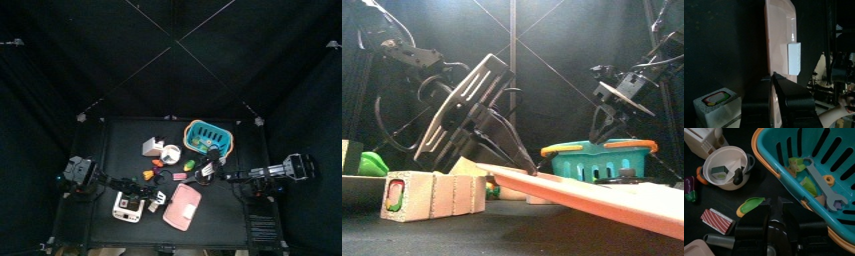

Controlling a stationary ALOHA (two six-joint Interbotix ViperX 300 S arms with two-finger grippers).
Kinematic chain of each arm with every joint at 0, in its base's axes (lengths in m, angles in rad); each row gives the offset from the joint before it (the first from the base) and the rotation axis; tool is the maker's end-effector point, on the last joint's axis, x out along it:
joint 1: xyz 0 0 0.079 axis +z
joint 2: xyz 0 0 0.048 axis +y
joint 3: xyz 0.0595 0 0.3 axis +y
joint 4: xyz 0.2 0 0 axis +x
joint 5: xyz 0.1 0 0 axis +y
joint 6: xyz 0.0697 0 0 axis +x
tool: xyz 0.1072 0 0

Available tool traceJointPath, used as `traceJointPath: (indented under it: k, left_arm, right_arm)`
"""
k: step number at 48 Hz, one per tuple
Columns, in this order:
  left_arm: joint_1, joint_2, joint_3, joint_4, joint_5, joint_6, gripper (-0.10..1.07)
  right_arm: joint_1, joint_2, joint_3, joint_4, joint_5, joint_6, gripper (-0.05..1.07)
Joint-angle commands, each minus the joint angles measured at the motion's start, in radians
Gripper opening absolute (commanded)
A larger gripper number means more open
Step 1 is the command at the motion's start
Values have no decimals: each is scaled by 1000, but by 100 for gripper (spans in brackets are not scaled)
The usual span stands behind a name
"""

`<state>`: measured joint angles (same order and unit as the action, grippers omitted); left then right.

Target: Place pink plate in middle

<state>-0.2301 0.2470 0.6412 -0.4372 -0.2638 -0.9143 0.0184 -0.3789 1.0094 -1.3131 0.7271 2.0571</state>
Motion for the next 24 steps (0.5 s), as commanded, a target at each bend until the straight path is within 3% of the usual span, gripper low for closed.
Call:
traceJointPath:
  k: [1, 12, 24]
  left_arm:
    - [2, -11, -8, 3, -3, 3, 56]
    - [2, -20, 3, 21, -3, 5, 76]
    - [17, -44, 25, 60, -3, 5, 82]
  right_arm:
    - [-3, -8, -15, -2, 2, 0, 62]
    - [-3, -6, -15, -2, 2, 0, 62]
    - [-5, -3, -17, -2, 2, 2, 62]
